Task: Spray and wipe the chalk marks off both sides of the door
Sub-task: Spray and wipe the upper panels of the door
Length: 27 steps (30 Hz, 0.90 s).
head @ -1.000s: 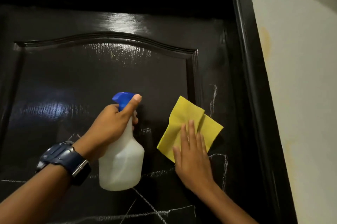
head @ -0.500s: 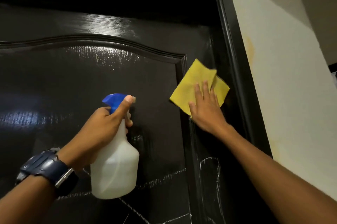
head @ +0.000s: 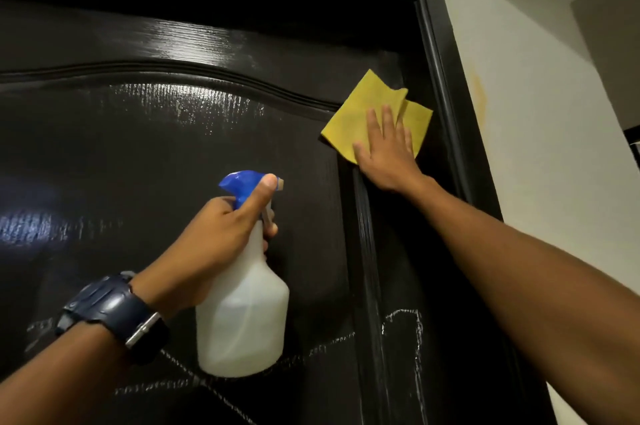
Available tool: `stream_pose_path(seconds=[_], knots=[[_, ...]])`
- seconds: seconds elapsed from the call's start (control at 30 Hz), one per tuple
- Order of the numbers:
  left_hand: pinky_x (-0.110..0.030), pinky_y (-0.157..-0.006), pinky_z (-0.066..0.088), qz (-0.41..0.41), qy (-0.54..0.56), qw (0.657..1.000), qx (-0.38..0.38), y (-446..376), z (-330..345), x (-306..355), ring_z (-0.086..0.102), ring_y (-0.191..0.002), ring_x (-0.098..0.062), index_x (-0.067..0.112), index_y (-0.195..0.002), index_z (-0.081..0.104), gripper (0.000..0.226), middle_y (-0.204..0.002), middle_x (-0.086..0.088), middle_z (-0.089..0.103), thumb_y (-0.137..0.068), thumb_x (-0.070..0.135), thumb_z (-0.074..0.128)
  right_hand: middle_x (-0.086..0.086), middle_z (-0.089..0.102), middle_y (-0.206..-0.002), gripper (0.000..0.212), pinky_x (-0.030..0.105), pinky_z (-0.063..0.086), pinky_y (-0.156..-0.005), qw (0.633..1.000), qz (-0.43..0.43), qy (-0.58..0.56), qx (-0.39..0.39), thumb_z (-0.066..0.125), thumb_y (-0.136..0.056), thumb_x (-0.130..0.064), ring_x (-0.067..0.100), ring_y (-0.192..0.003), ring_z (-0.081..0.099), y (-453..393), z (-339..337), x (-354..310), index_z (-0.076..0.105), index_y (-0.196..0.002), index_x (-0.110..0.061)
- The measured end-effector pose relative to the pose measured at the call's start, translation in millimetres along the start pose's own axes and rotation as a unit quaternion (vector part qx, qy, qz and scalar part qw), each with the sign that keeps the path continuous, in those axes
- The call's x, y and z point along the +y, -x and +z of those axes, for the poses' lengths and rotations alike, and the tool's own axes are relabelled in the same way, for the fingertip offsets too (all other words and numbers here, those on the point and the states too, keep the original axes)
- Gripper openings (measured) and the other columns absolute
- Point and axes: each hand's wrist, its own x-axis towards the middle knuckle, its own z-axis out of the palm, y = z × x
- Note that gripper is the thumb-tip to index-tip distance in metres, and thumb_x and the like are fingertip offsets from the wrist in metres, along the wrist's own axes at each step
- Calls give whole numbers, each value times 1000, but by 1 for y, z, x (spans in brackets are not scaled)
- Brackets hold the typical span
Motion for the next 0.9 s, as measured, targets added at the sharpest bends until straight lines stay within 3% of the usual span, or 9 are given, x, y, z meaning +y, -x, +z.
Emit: stream_pose_path(seconds=[0.17,0.3,0.43,0.57,0.63,0.73,0.8,0.9], knots=[[-44,-72,54,-3,32,999,23,2,2,-1,62,-62,-21,30,-70,77,49,-80,-9,71,-76,75,58,10,-14,-167,76,46,-7,-123,999,-39,-31,8,28,-99,-50,32,-155,-6,93,28,8,0,-161,-16],[-47,-75,55,-14,40,999,21,7,2,0,62,-63,-22,5,-81,71,81,-79,-9,71,-68,84,63,-4,-23,-166,81,43,-12,-123,995,-88,0,-37,27,-92,-59,18,-154,-16,164,37,26,-2,-160,-27],[-41,-65,55,-25,37,998,34,16,12,-2,63,-62,-25,-6,-91,64,81,-70,-8,68,-77,74,59,2,-13,-168,86,51,-12,-122,996,-86,-32,-14,36,-85,-61,21,-154,-14,115,27,15,10,-157,-19],[-40,-63,55,-29,42,998,33,21,19,-6,60,-62,-27,-4,-91,65,76,-81,-18,70,-77,70,58,6,-11,-168,104,49,-7,-124,997,-75,-11,24,22,-77,-74,24,-154,-14,26,7,18,0,-161,-16],[-40,-63,53,-31,41,998,36,23,20,-10,59,-62,-26,-6,-90,66,76,-81,-16,70,-75,68,59,10,-9,-168,108,47,0,-126,998,-61,-18,30,26,-80,-77,26,-155,-12,-32,-14,17,1,-161,-11],[-39,-62,50,-38,43,998,32,28,16,-16,58,-62,-27,-2,-84,68,84,-79,-15,70,-70,80,66,9,-8,-169,94,48,3,-124,998,-48,-41,22,45,-95,-62,28,-155,-11,-93,-37,2,2,-161,-10],[-39,-62,50,-42,46,998,20,30,15,-15,57,-62,-26,-2,-82,66,83,-79,-15,69,-65,79,67,7,-6,-169,91,48,4,-123,997,-41,-56,44,49,-97,-56,27,-155,-9,-102,-39,0,3,-161,-11],[-36,-60,52,-28,54,998,17,29,17,-11,57,-61,-24,-8,-88,63,79,-77,-12,69,-75,70,62,8,-3,-169,93,46,5,-125,994,-52,-67,62,51,-95,-56,27,-155,-4,-78,-30,7,4,-161,-11]])
